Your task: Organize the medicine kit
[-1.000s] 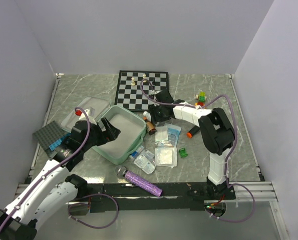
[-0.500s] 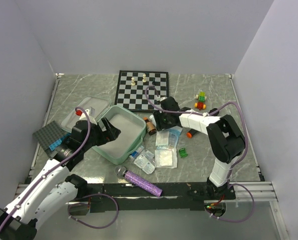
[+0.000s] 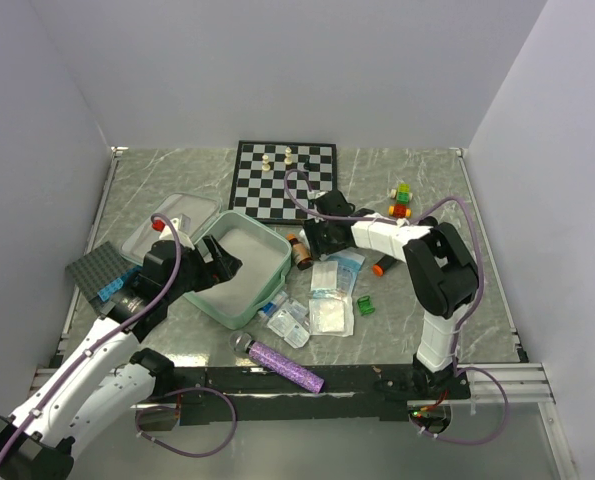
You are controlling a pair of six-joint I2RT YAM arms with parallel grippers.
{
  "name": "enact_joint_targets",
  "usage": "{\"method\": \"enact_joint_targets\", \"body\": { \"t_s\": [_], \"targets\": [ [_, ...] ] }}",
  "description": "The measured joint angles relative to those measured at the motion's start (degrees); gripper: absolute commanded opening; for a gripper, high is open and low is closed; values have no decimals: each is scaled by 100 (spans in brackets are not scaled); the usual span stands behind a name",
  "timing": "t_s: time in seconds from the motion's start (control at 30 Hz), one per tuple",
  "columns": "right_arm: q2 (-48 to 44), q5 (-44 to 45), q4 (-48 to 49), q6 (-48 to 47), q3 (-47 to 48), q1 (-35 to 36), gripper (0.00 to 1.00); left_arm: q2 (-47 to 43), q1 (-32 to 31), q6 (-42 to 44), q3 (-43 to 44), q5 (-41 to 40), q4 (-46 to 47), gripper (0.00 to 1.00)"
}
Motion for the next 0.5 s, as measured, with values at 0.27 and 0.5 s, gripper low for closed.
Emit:
{"method": "enact_joint_targets", "body": {
  "t_s": [0.27,0.5],
  "targets": [
    [-74,7,-15,-7,-33,0,47,11,0,2,0,-2,-22,96],
    [-1078,238,-402,28,-146,37,47,-20,0,2,0,-2,-24,96]
  ]
}}
